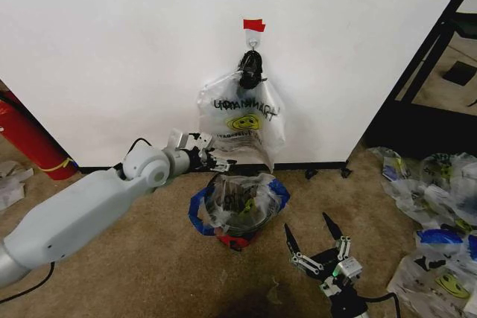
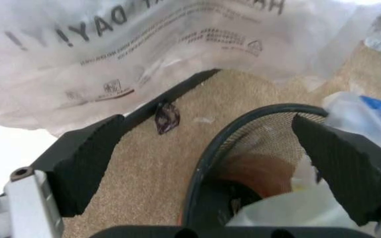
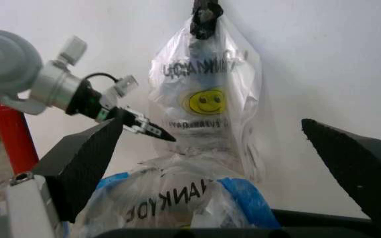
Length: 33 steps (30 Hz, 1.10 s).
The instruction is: Pick up the garbage bag from the wall and place it over the trash bin.
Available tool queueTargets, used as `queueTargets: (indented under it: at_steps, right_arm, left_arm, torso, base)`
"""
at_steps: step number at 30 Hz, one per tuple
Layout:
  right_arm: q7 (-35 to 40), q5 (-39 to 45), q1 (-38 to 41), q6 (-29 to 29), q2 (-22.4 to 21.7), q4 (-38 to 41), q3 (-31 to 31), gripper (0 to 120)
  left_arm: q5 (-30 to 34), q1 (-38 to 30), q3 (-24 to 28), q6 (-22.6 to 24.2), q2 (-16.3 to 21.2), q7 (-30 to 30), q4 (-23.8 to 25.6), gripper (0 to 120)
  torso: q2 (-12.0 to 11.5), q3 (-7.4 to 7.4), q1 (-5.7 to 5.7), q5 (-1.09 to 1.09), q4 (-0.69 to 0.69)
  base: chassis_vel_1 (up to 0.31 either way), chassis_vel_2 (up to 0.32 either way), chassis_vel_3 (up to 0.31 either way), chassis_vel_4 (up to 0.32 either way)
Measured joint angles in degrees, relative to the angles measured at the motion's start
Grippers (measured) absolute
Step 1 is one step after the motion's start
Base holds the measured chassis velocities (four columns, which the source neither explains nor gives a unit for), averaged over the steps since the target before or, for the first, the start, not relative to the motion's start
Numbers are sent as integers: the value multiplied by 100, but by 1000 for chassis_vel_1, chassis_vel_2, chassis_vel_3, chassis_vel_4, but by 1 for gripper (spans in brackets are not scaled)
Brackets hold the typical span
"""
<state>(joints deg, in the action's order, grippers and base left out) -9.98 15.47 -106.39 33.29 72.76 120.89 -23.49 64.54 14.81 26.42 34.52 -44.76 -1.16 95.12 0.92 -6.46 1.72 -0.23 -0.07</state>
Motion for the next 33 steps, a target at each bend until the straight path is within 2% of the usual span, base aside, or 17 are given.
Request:
queueTargets:
  at_steps: [3, 7, 9, 12, 13, 16, 19, 23, 26, 30, 33]
  right_arm:
    - [2, -9, -72, 2, 0, 18, -26, 100]
    - [11, -11, -89, 6, -2, -3, -44, 100]
    - [35, -11, -71, 6, 4, -27, -38, 100]
    - [44, -11, -38, -3, 13, -34, -9, 100]
    - [44, -11, -38, -3, 13, -34, -9, 100]
    - [63, -9, -18, -23, 9, -69, 20, 100]
    - [84, -8, -16, -39, 6, -86, 38, 100]
    - [130, -37, 10, -77, 12, -113, 60, 100]
    - [131, -61, 15, -78, 13, -128, 60, 100]
    - [148, -66, 12, -70, 20, -169, 57, 100]
    - [156, -65, -1, -70, 41, -142, 59, 100]
  left_arm:
    - [38, -209, 151, 234, -102, 133, -276, 97]
    - [129, -347, 235, 449, -117, 270, -357, 95]
    - [-42, -434, 378, 558, -113, 451, -371, 90]
    - [-326, -436, 479, 589, -120, 622, -433, 79]
    - [-326, -436, 479, 589, -120, 622, -433, 79]
    - [-462, -446, 555, 588, -219, 680, -649, 64]
    - [-468, -485, 598, 586, -257, 685, -709, 57]
    - [-438, -566, 704, 591, -287, 769, -738, 39]
    - [-420, -567, 736, 611, -283, 827, -733, 32]
    - [-444, -531, 740, 629, -360, 879, -855, 14]
    - [-446, -533, 733, 630, -403, 894, -927, 6]
  torso:
    - [0, -1, 0, -1, 2]
    - [0, 0, 0, 0, 1]
    - [0, 0, 0, 0, 1]
    - [0, 0, 0, 0, 2]
    - [0, 0, 0, 0, 2]
    - [0, -1, 0, -1, 2]
    - [0, 0, 0, 0, 1]
    - [0, 0, 0, 0, 1]
    - [0, 0, 0, 0, 1]
    - [0, -1, 0, -1, 2]
    - [0, 0, 0, 1, 2]
  base:
    - [0, 0, 0, 0]
    - [0, 0, 0, 0]
    - [0, 0, 0, 0]
    - [0, 0, 0, 0]
    - [0, 0, 0, 0]
    - [0, 0, 0, 0]
    - [0, 0, 0, 0]
    - [0, 0, 0, 0]
    - [0, 0, 0, 0]
    - [0, 0, 0, 0]
    - [0, 0, 0, 0]
